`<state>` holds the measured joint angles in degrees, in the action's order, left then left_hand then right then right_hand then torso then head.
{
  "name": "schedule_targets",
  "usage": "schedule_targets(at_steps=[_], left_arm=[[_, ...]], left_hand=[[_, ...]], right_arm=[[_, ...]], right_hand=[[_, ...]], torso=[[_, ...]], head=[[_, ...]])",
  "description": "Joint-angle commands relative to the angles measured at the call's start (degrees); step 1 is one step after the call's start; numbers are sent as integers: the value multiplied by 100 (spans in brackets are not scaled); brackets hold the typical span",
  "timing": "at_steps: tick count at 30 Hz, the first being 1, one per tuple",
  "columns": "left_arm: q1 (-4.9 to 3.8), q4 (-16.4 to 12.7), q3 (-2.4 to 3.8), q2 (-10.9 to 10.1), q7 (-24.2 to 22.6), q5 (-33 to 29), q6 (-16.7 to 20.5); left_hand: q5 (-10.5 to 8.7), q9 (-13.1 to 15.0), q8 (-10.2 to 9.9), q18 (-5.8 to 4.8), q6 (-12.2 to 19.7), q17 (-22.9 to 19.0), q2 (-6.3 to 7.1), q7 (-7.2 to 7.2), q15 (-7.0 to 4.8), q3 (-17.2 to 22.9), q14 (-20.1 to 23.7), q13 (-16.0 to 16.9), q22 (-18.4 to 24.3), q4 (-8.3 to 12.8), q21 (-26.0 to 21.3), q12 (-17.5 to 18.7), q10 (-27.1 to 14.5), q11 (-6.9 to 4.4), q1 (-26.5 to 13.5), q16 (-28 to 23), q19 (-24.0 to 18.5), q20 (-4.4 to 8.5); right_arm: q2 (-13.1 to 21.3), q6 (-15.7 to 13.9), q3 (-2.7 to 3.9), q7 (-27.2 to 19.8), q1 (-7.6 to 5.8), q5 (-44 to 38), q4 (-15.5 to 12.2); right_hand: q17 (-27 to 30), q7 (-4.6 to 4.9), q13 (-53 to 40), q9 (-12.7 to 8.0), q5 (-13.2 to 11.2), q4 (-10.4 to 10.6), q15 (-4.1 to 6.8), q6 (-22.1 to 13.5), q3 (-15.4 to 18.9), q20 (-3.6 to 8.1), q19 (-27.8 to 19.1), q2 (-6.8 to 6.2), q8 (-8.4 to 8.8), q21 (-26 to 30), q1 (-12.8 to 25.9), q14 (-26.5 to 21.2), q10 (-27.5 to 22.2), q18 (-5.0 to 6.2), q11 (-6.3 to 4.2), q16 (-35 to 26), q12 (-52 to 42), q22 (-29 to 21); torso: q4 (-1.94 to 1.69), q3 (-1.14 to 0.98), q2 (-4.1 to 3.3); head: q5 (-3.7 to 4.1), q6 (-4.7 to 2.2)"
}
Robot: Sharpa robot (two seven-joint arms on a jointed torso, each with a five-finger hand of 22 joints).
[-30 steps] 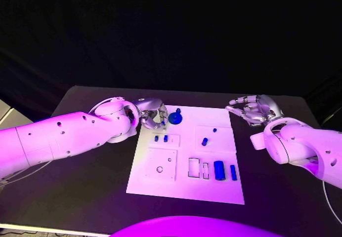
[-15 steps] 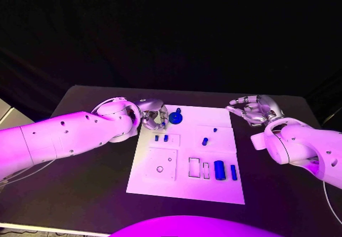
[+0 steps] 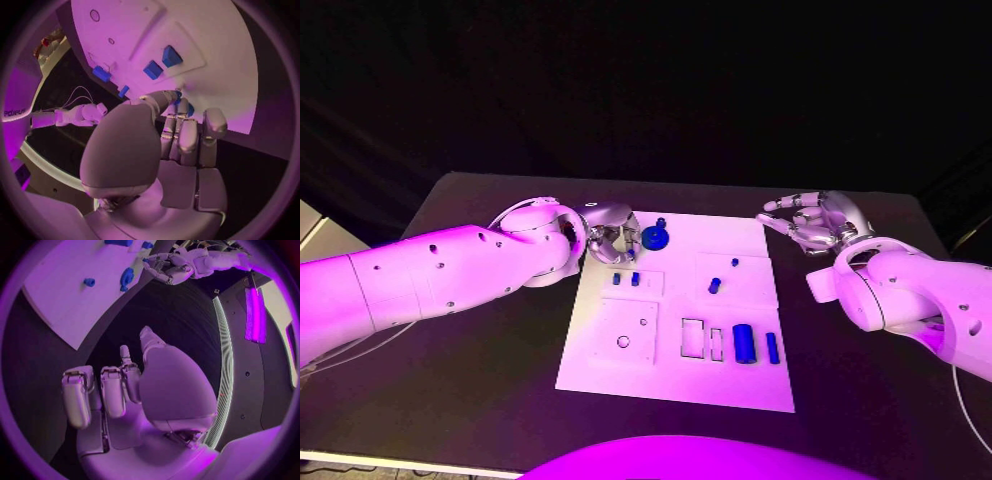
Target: Assemble the parts on the task board
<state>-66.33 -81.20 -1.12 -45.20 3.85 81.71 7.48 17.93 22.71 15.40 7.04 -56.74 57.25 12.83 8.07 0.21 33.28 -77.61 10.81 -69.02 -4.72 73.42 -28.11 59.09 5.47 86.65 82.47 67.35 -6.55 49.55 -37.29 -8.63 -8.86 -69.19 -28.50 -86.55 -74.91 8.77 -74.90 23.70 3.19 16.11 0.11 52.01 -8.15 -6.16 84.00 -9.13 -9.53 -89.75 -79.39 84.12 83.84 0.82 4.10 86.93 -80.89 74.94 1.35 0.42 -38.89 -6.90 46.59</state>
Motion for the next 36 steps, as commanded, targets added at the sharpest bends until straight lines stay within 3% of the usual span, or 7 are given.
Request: schedule_targets(at_steps=[1, 25, 36], left_arm=[[-3, -1, -2, 15, 7, 8, -165], [-2, 69, -41, 77, 16, 23, -230], [2, 111, -60, 127, -3, 38, -227]], left_hand=[[3, 5, -37, -47, -41, -1, -2, 3, 21, 2, 2, -7, 8, 32, -34, 38, 179, -128, -36, -15, -32, -11], [-5, 8, -53, -45, -42, -13, 4, 1, 21, 4, 11, -7, 14, 45, -43, 66, 189, -130, -51, -17, -44, -13], [-164, 32, -134, -37, -19, -13, 54, -3, 31, -108, 26, -12, 57, 13, -109, 221, 203, -128, -240, -4, -90, -29]], right_arm=[[-5, 76, 1, -69, 3, -49, -4], [-8, 71, 1, -71, 3, -51, -2], [0, 74, 1, -71, 3, -51, -6]], right_hand=[[-794, 9, -841, 7, 23, 10, 4, -41, 25, 26, 593, 43, -21, -12, 9, 411, -43, -79, -2, -34, 0, 1498], [-794, 9, -841, 7, 23, 10, 4, -41, 25, 26, 593, 43, -21, -12, 9, 411, -43, -79, -2, -34, 0, 1498], [-794, 9, -841, 7, 23, 10, 4, -41, 25, 26, 593, 43, -21, -12, 9, 411, -43, -79, -2, -34, 0, 1498]], torso=[[-4, 4, 1], [-1, 1, -1], [-3, 2, -1]], head=[[-5, -1], [-4, 4], [6, 0]])
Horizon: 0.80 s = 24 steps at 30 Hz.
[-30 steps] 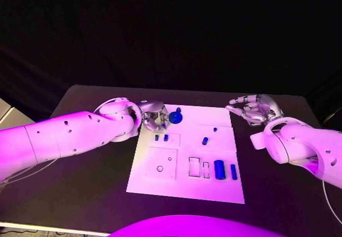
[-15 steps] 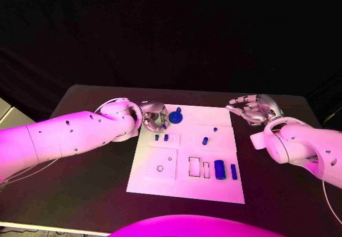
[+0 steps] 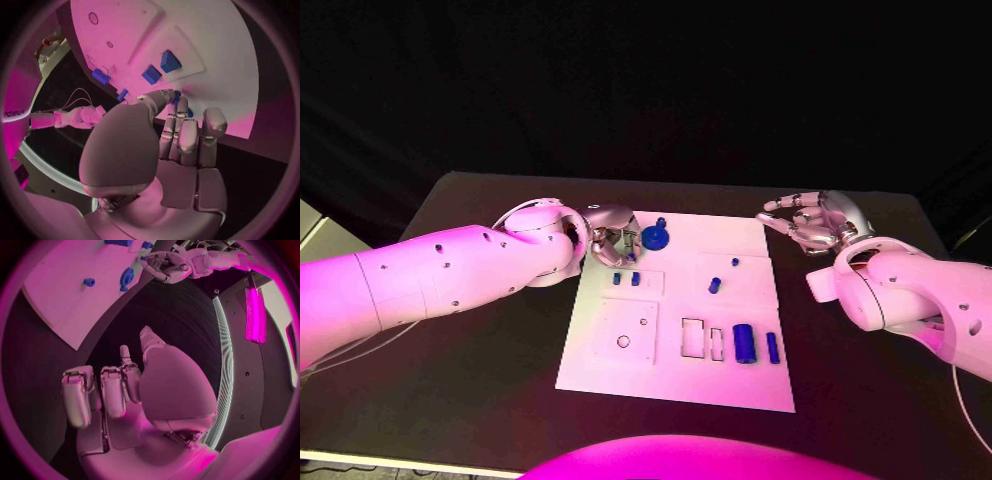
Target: Assemble the parts on the task board
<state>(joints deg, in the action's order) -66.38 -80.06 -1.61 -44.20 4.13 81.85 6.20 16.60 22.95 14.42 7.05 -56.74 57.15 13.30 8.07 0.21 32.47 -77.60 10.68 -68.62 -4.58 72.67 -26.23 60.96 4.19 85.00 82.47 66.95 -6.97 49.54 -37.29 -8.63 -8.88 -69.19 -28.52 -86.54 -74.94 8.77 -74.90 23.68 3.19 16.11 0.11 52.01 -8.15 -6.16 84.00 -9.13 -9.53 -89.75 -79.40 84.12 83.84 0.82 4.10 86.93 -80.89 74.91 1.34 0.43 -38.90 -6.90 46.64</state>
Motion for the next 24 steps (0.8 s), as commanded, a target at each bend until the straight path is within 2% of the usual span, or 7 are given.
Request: schedule_targets(at_steps=[1, 15, 24], left_arm=[[7, 1, -12, 31, -30, 21, -98], [10, 0, -15, 19, -14, -30, -61], [12, -5, -14, 4, -13, -42, -14]], left_hand=[[-37, 11, -42, -38, -17, -15, 8, -3, 34, -30, 32, -2, 20, -2, -38, 52, 4, 5, -82, -6, -51, 11], [-22, 20, -98, -27, 25, -95, 20, 14, 67, -25, 83, -21, 73, 0, -97, 181, -106, 49, -124, -22, -98, -9], [-18, 23, -170, -13, 103, -232, 102, 46, 142, -47, 172, -32, 144, -23, -179, 304, -334, 136, -233, -52, -163, -63]], right_arm=[[1, 76, 1, -68, 3, -49, -8], [-1, 88, 1, -61, 3, -49, -3], [-6, 76, 1, -65, 4, -49, 5]], right_hand=[[-791, 10, -841, 8, 23, 10, 4, -41, 25, 26, 593, 43, -21, -12, 9, 411, -43, -79, -2, -34, 0, 1501], [-794, 7, -838, 13, 23, 4, 6, -44, 39, 28, 593, 51, -36, -13, 9, 413, -42, -79, -4, -34, -1, 1501], [-794, 7, -838, 13, 23, 4, 6, -44, 39, 28, 593, 51, -36, -13, 9, 413, -42, -79, -4, -34, -1, 1501]], torso=[[-1, 2, 0], [-6, 3, 0], [-6, 4, 1]], head=[[7, -4], [-4, -3], [-14, 0]])
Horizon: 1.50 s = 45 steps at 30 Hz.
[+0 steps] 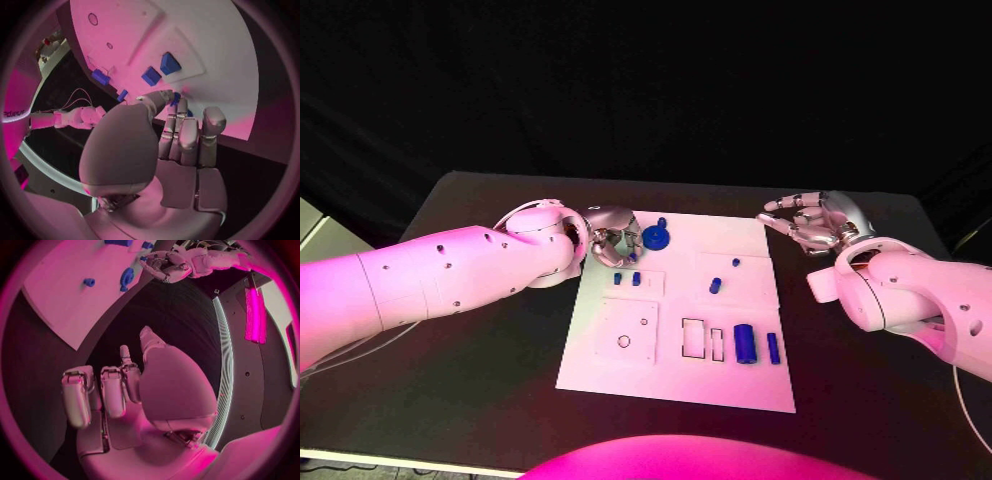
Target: Assemble the parts on the task board
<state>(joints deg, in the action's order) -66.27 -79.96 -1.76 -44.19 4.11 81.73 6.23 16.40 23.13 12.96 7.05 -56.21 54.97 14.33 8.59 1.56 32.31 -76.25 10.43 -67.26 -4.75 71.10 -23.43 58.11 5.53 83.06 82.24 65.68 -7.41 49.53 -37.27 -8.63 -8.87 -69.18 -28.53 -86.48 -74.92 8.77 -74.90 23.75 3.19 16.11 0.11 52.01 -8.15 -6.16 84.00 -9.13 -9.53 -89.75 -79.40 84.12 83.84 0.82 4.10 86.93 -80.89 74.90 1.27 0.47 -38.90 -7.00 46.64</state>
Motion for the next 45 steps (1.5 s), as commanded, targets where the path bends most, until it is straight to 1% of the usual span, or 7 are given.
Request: schedule_targets(at_steps=[1, 14, 27, 32, 34, 40, 45], left_arm=[[2, -16, 0, 1, -11, -30, -15], [3, -23, 1, -26, -7, -49, 33], [5, -52, 3, -68, -75, -92, 73], [5, -77, 7, -134, -124, -202, 126], [5, -87, 18, -174, -148, -267, 129], [-2, -40, 107, -360, -401, -1211, 21], [-81, 159, 162, -540, -1015, -2852, -183]], left_hand=[[3, 4, -30, -9, 56, -32, 4, -4, 14, -32, 46, -6, 18, -6, -32, 29, -68, 9, -44, -32, -46, -24], [1, -9, -137, 0, 198, -113, 78, 4, 109, -62, 113, 47, 63, -4, -92, 22, -423, 117, -107, -35, -75, -98], [19, -32, -408, 24, 651, -333, 114, -133, 295, -544, 278, 309, 162, -105, -219, -492, -1510, 314, -114, 19, -155, -265], [27, -49, -486, 32, 802, -407, 42, -178, 330, -830, 318, 357, 193, -172, -256, -701, -1803, 351, 2, 38, -184, -300], [29, -52, -495, 34, 822, -430, 27, -182, 336, -882, 330, 362, 200, -186, -263, -738, -1848, 357, 28, 39, -191, -305], [44, -58, -495, 104, 830, -858, -53, -101, 363, -1076, 570, 340, 454, -281, -507, -855, -2049, 388, 145, -42, -478, -331], [56, -61, -400, 279, 663, -2040, -123, 225, 342, -1058, 1339, 292, 1072, -414, -1137, -1114, -2038, 353, 329, -353, -1236, -335]], right_arm=[[-5, 72, 1, -66, 3, -49, -1], [4, 79, 1, -58, 4, -49, 7], [9, 85, 1, -42, 5, -57, 30], [8, 208, 1, -22, 5, -215, 75], [6, 283, 1, -14, 5, -400, 107], [-11, 740, 1, 92, 5, -1280, 277], [-31, 1209, 1, 230, 5, -2361, 382]], right_hand=[[-796, 7, -838, 6, 23, 4, 6, -44, 39, 28, 593, 51, -36, -13, 9, 413, -42, -78, -4, -34, -1, 1502], [-789, 7, -834, 7, 22, 5, 6, -47, 47, 29, 589, 51, -40, -6, 13, 411, -46, -77, -4, -38, 4, 1498], [-770, 8, -768, 7, 22, 3, 7, -53, 56, 29, 575, 44, -41, 20, 14, 407, -110, -70, -4, -48, 93, 1482], [-353, -29, 813, 36, 20, 13, 41, -80, 99, 69, 310, 45, -128, 527, -92, 287, -1363, 60, -46, -307, 2156, 1175], [-155, -28, 2178, 44, 23, 5, 64, -94, 28, 76, 167, 39, -155, 824, -259, 233, -2230, 125, -57, -454, 3894, 1002], [560, 28, 4166, 17, 40, -26, 5, 1, -697, 41, -170, -151, -171, 1599, -929, 15, -2300, 284, 25, -964, 5954, 565], [504, 36, 5242, -33, 27, -69, -37, 197, -1367, 2, -116, -451, -149, 1590, -941, 60, -2012, 273, 78, -929, 6849, 590]], torso=[[1, -1, 1], [3, -6, 0], [4, -1, 0], [5, 1, 0], [7, 2, 0], [6, -3, 6], [11, -8, 7]], head=[[-5, 1], [-12, 1], [-1, 7], [3, 4], [7, -1], [51, -30], [179, -87]])
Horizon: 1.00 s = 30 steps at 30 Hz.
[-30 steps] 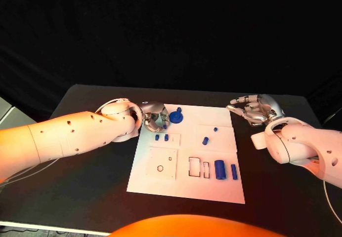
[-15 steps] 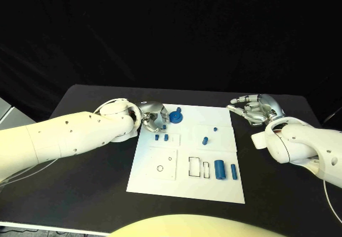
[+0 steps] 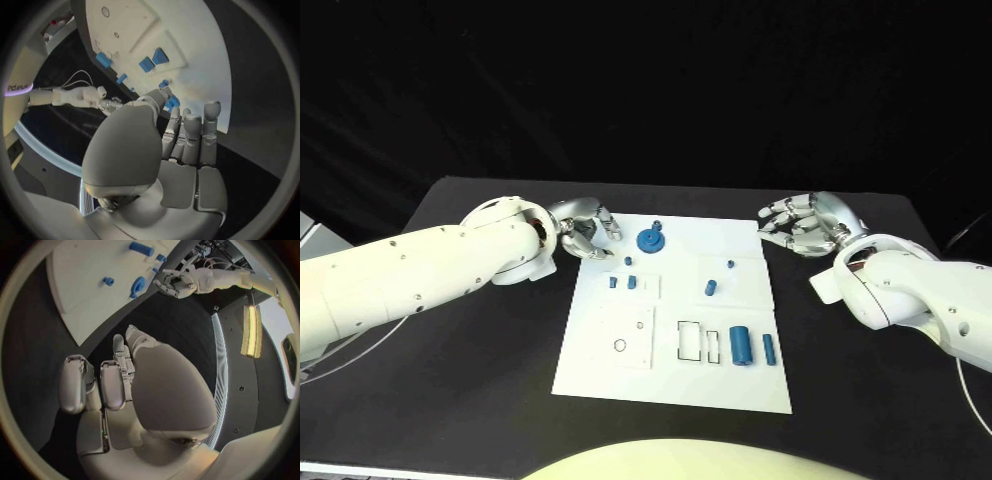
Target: Assemble the parts on the task board
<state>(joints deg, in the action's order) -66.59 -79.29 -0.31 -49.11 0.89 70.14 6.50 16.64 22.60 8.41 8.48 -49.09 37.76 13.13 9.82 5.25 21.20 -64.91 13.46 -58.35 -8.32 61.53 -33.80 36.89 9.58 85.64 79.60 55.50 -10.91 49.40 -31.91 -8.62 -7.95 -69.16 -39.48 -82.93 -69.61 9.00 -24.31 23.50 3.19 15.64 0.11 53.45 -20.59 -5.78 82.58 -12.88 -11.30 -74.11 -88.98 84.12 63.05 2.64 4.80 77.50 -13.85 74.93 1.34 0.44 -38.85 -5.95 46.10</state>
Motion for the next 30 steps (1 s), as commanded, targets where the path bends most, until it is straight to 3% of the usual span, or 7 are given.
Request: schedule_targets(at_steps=[1, 6, 11, 15, 18, 30], left_arm=[[-69, 140, 22, -73, -829, -2040, -248], [-138, 362, 35, -203, -1627, -4135, -398], [-157, 310, 36, -336, -2023, -5273, -392], [-160, 198, 34, -415, -2132, -5594, -396], [-160, 91, 32, -474, -2193, -5783, -391], [-159, -86, 28, -569, -2257, -6042, -358]], left_hand=[[34, -12, 87, 208, -87, -865, -5, 138, -55, 146, 566, -25, 464, -100, -475, -154, 176, -75, 78, -290, -552, 38], [37, -12, 213, 214, -230, -1276, 18, 131, -116, 548, 896, -127, 632, -175, -759, -338, 561, -131, 75, -742, -697, 104], [30, 0, 264, 214, -285, -1344, 22, 114, -138, 642, 893, -160, 679, -174, -829, -382, 697, -163, 37, -832, -684, 134], [30, 4, 280, 214, -298, -1362, 20, 106, -150, 670, 881, -170, 695, -167, -850, -400, 748, -176, 28, -853, -673, 144], [27, 3, 281, 214, -293, -1370, 27, 107, -155, 677, 873, -175, 702, -164, -859, -408, 773, -180, 18, -863, -666, 149], [24, -1, 275, 212, -271, -1387, 44, 108, -157, 681, 866, -189, 720, -175, -883, -409, 792, -182, -23, -884, -657, 154]], right_arm=[[-22, 740, 1, 171, 3, -1476, 34], [-53, 1022, 2, 444, 2, -2848, 5], [-118, 1156, 4, 803, 2, -3917, -92], [-199, 1227, 5, 1075, -1, -4476, -152], [-285, 1320, 7, 1287, -7, -4830, -177], [-552, 1536, 10, 1787, -23, -5530, -186]], right_hand=[[-55, -13, 326, -14, 27, -60, -23, 88, -234, -33, 48, -125, 33, -4, 38, 75, 148, 83, 3, 35, 240, 610], [-184, -49, 651, -19, 23, -144, -7, 184, -464, -7, 137, -237, 37, -157, 179, 140, 331, 50, -29, 129, 455, 710], [-213, -56, 805, -20, 21, -153, -17, 225, -509, 1, 165, -320, 43, -198, 317, 167, 332, 41, -18, 152, 594, 740], [-211, -58, 865, -20, 21, -172, -26, 243, -524, 1, 165, -341, 45, -189, 348, 171, 314, 42, -10, 151, 655, 738], [-213, -55, 949, -22, 19, -197, -38, 262, -515, -4, 160, -366, 52, -167, 411, 177, 267, 46, 7, 152, 743, 730], [-315, -50, 1096, -34, 20, -285, -74, 299, -375, -2, 256, -360, 77, -376, 526, 223, 214, 1, 31, 227, 863, 852]], torso=[[5, -6, 1], [3, -8, -10], [1, -8, -12], [-6, -13, -13], [-8, -1, -9], [-11, 13, -10]], head=[[102, -39], [206, -92], [261, -121], [273, -125], [292, -121], [298, -97]])
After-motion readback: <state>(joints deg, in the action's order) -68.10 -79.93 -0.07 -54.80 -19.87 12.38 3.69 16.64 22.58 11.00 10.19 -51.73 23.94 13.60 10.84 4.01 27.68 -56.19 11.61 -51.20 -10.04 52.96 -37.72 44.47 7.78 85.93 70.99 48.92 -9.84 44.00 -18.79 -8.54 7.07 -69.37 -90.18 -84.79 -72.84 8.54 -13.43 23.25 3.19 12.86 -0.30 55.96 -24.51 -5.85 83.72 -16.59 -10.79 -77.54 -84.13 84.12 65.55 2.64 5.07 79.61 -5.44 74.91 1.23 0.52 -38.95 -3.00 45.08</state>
